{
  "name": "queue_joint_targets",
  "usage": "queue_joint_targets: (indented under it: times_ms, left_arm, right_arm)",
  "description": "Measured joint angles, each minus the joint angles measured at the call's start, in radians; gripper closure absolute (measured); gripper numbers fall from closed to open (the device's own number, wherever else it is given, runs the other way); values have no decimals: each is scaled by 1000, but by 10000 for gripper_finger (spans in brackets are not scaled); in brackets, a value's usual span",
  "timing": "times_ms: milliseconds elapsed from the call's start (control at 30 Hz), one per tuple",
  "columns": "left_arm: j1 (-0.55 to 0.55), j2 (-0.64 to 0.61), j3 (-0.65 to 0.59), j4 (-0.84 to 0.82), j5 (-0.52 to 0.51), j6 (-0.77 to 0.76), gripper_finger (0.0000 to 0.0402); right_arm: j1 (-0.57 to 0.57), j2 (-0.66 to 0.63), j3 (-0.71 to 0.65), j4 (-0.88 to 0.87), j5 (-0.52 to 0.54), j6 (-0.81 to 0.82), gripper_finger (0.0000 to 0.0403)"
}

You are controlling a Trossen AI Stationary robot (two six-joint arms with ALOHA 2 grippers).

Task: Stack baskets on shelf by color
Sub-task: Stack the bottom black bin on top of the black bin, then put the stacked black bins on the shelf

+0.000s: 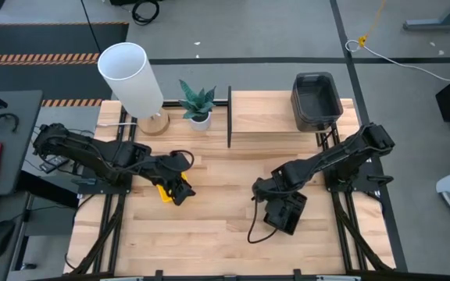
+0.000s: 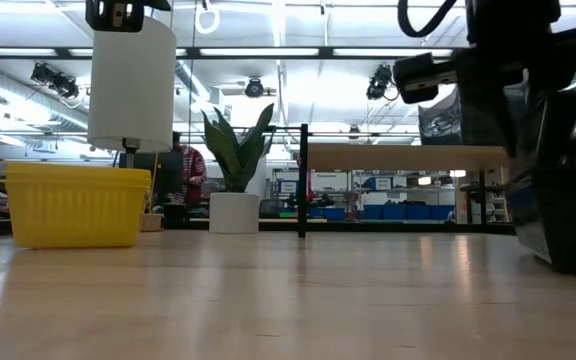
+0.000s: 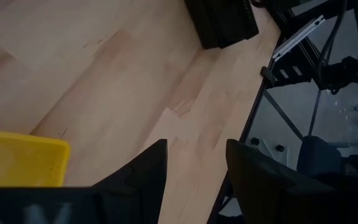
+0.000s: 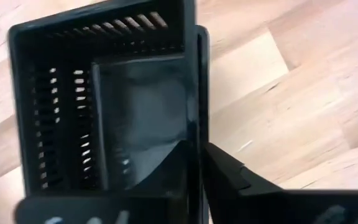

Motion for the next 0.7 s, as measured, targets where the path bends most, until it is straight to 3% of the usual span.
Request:
queue_joint_targets:
  times_ms: [333,700]
  left_arm:
    - [-18,0,0,18,-4,-1,230]
    - [-18,0,0,22,-53,-1,230]
  right_arm:
    - [12,1,0,9,-24,18,295]
    - [9,1,-70,124,-14,45,284]
